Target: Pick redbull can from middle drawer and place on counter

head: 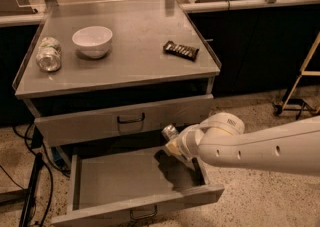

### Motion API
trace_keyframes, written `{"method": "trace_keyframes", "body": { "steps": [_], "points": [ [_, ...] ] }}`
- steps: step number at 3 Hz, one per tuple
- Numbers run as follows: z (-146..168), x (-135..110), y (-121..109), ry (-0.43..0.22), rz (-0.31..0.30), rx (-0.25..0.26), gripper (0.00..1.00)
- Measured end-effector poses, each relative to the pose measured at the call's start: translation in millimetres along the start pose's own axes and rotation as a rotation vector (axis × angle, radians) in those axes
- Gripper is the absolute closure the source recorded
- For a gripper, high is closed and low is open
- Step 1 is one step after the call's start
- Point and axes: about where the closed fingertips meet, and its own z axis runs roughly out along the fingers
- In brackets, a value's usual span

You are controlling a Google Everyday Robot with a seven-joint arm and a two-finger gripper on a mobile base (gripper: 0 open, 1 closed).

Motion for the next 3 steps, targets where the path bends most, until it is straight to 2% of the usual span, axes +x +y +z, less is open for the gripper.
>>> {"method": "trace_keyframes", "body": {
  "steps": [1, 2, 3],
  "points": [
    [-42.4, -24.2, -16.7, -0.087, -0.028, 0.054, 1.0],
    [-63.1, -33.5, -25.1, -0.127, -0.039, 0.081, 1.0],
    [-64.0, -34.5, -25.5, -0.13, -0.039, 0.083, 1.0]
  ]
}}
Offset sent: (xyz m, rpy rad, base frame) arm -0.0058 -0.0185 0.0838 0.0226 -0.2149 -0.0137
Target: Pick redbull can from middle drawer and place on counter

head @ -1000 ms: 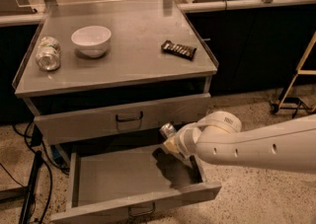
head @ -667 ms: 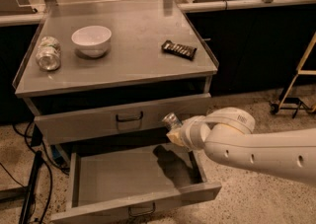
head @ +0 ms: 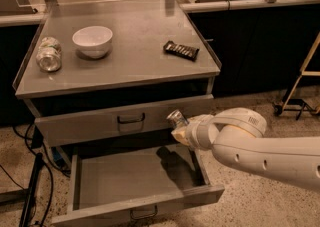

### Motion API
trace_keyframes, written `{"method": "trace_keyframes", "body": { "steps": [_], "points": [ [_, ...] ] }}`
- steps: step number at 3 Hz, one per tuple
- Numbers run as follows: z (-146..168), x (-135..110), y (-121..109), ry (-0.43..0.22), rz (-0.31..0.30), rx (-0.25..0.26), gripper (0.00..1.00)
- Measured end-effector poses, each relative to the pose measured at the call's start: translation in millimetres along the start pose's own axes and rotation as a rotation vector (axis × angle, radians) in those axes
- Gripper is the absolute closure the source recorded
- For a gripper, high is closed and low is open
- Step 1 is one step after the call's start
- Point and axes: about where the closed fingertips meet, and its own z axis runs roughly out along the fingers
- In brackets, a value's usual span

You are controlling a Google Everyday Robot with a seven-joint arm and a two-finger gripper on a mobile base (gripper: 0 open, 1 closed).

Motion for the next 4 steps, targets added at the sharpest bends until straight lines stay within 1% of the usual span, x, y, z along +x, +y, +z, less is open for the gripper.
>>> {"method": "trace_keyframes", "body": {
  "steps": [2, 3, 4],
  "points": [
    [-37.7, -55.8, -40.1, -0.117, -0.064, 0.092, 1.0],
    [-38.2, -57.3, -40.9, -0.12, -0.065, 0.093, 1.0],
    [-43.4, -63.1, -41.1, -0.141, -0.064, 0.094, 1.0]
  ]
}}
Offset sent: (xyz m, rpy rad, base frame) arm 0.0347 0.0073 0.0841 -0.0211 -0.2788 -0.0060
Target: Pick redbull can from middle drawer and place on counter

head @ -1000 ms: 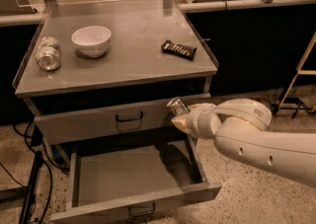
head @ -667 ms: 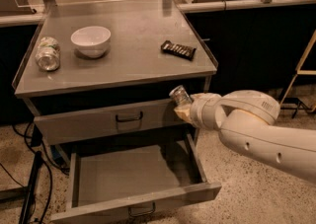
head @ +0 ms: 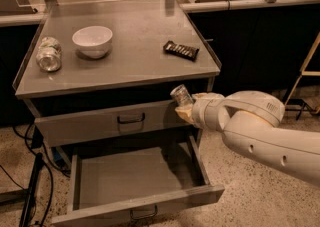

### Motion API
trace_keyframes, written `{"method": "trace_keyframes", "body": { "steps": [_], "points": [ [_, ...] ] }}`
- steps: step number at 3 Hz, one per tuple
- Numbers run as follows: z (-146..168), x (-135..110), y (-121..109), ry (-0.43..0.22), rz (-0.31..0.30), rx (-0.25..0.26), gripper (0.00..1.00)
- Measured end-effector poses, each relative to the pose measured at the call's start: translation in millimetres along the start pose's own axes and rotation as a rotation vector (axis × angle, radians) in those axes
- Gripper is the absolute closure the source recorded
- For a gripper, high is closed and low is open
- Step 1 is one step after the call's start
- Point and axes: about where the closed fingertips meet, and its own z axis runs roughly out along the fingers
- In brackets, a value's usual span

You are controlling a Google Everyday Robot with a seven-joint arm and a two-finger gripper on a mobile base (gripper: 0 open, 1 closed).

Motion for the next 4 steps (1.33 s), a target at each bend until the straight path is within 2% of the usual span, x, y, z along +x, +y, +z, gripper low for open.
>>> {"method": "trace_keyframes", "body": {
  "steps": [1, 2, 3, 4],
  "points": [
    [-21.5, -19.7, -12.1, -0.036, -0.044, 0.038, 1.0],
    [-45.3, -49.3, -23.2, -0.098, -0.103, 0.076, 1.0],
    [-53.3, -61.2, -26.2, -0.126, -0.126, 0.087, 1.0],
    [-52.3, -73.3, -32.4, -0.156, -0.121, 0.091, 1.0]
  ]
}}
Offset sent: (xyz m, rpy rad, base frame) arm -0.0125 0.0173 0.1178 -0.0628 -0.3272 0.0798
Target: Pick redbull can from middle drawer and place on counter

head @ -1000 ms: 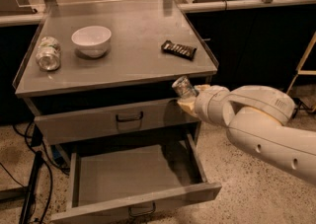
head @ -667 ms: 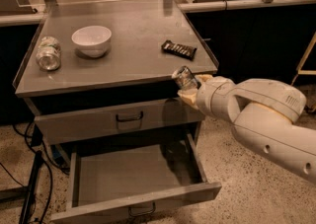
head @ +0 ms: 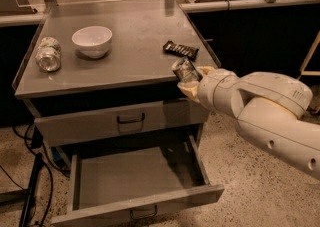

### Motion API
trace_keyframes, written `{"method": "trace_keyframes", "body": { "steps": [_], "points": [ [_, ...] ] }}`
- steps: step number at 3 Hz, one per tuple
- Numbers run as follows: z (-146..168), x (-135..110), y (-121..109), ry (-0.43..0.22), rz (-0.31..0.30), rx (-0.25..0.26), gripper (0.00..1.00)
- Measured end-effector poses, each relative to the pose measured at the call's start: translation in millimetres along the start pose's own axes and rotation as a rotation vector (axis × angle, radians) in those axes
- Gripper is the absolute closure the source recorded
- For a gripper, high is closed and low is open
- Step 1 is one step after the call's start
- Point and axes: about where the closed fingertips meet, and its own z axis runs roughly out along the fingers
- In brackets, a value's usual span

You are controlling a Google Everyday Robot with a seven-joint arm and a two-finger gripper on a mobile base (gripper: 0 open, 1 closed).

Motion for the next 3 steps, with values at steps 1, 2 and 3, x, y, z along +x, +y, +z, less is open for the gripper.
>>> {"method": "trace_keyframes", "body": {
  "steps": [1, 2, 3],
  "points": [
    [14.7, -33.9, -22.8, -0.08, -0.001, 0.017, 1.0],
    [18.0, -65.6, -50.9, -0.153, 0.006, 0.051, 1.0],
    [17.2, -70.6, -54.4, -0.162, 0.006, 0.056, 1.0]
  ]
}}
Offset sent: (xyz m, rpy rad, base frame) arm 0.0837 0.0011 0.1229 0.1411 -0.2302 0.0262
